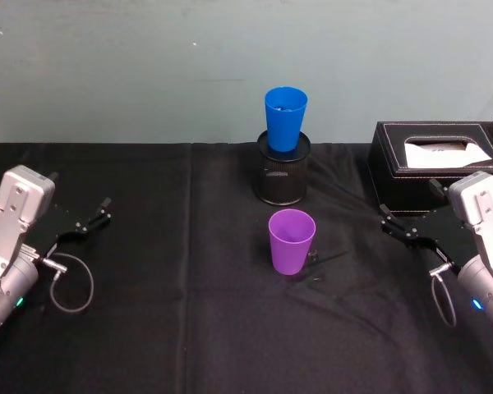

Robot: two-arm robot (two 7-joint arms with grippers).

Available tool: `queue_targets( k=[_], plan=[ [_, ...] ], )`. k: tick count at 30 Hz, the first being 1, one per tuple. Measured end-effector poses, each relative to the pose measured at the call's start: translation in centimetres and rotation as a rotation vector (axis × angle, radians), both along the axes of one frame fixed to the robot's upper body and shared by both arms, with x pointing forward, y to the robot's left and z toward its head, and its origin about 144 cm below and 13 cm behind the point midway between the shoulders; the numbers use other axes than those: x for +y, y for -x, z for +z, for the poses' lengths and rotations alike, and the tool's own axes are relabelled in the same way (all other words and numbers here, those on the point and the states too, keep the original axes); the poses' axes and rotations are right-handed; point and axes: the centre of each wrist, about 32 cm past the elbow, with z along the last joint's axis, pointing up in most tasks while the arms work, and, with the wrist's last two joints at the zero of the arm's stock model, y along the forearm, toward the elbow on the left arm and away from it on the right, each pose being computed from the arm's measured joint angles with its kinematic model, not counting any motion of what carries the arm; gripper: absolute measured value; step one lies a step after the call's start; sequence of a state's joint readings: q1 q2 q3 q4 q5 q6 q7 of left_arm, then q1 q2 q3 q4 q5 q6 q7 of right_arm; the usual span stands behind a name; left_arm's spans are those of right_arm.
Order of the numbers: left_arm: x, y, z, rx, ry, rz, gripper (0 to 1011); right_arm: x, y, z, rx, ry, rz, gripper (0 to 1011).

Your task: Pick up one cup with a gripper and tap it against the other cup.

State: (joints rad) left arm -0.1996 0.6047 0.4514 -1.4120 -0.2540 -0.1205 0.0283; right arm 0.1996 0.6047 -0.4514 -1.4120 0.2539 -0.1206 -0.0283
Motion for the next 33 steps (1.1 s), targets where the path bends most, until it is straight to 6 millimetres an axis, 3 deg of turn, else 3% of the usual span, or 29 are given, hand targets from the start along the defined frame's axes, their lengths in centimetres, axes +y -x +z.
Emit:
queue_targets(
  k=[33],
  plan=[
    [0.00,0.00,0.00,0.000,0.000,0.000,1000,0.00,0.00,0.00,0.000,0.000,0.000,1003]
  ],
)
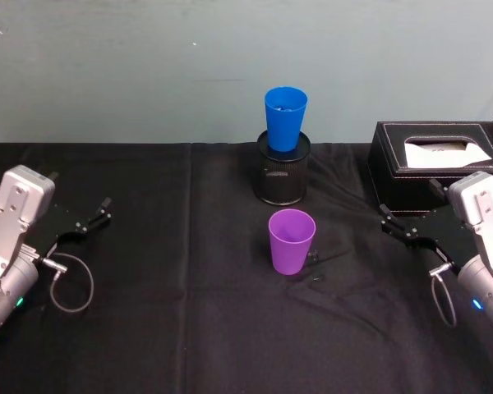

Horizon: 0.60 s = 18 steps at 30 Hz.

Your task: Pick up one cup with a gripper and tap it against the other cup.

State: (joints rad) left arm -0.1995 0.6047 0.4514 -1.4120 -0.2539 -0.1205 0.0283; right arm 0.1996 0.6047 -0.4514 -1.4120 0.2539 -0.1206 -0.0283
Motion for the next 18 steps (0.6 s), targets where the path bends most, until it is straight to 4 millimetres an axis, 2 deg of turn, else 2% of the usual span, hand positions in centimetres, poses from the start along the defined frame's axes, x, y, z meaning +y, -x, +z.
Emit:
queue_targets(
  k=[8,14,18],
  plan=[
    [0.0,0.0,0.0,0.000,0.000,0.000,1000,0.6,0.7,-0.6,0.021,0.000,0.028,1003],
    [0.0,0.0,0.0,0.000,0.000,0.000,1000,2.9,3.0,-2.3,0.047,-0.007,0.116,1003],
    [0.0,0.0,0.0,0.000,0.000,0.000,1000,4.0,3.9,-2.7,0.047,-0.032,0.158,1003]
  ],
)
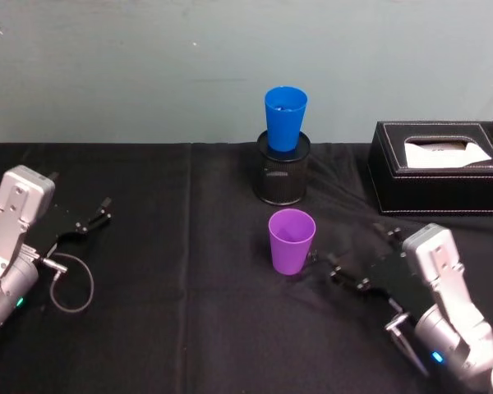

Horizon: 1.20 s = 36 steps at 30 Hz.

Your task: Pick up one cup with a gripper and tap it against the other cup.

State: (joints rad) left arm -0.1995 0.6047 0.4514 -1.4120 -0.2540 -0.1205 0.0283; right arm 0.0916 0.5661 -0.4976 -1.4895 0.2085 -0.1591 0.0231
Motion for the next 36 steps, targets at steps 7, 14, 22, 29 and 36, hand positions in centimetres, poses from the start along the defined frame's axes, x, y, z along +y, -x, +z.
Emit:
queue_targets(
  k=[7,14,22,29,36],
  plan=[
    [0.0,0.0,0.0,0.000,0.000,0.000,1000,2.0,0.1,-0.7,0.040,-0.107,0.089,1003],
    [0.0,0.0,0.0,0.000,0.000,0.000,1000,3.5,-1.3,-1.2,0.084,-0.214,0.129,1003],
    [0.0,0.0,0.0,0.000,0.000,0.000,1000,4.9,-2.7,-1.6,0.079,-0.265,0.126,1003],
    [0.0,0.0,0.0,0.000,0.000,0.000,1000,6.0,-3.4,-2.2,0.083,-0.273,0.122,1003],
    [0.0,0.0,0.0,0.000,0.000,0.000,1000,6.3,-3.7,-2.4,0.079,-0.275,0.123,1002]
  ],
)
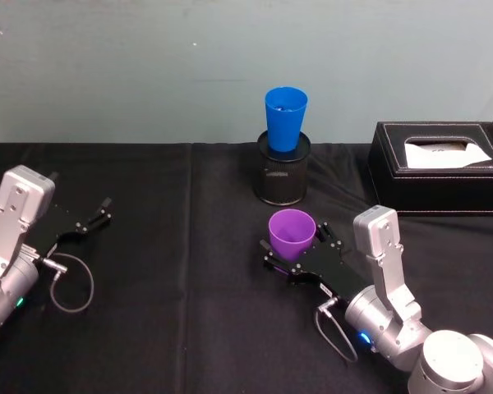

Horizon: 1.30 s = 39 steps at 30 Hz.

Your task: Pick up one cup with a gripper and tap it against the other cup.

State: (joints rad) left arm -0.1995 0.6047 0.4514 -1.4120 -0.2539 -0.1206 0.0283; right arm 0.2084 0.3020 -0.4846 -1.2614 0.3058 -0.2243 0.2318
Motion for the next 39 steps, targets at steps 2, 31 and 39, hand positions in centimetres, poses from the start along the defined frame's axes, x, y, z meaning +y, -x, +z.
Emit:
queue_targets(
  k=[2,31,39],
  plan=[
    [0.0,0.0,0.0,0.000,0.000,0.000,1000,0.0,0.0,0.0,0.000,-0.002,0.001,985],
    [0.0,0.0,0.0,0.000,0.000,0.000,1000,-0.9,-0.4,6.5,0.022,-0.026,-0.015,726],
    [0.0,0.0,0.0,0.000,0.000,0.000,1000,-1.4,-0.4,9.7,0.053,-0.036,-0.004,726]
  ],
)
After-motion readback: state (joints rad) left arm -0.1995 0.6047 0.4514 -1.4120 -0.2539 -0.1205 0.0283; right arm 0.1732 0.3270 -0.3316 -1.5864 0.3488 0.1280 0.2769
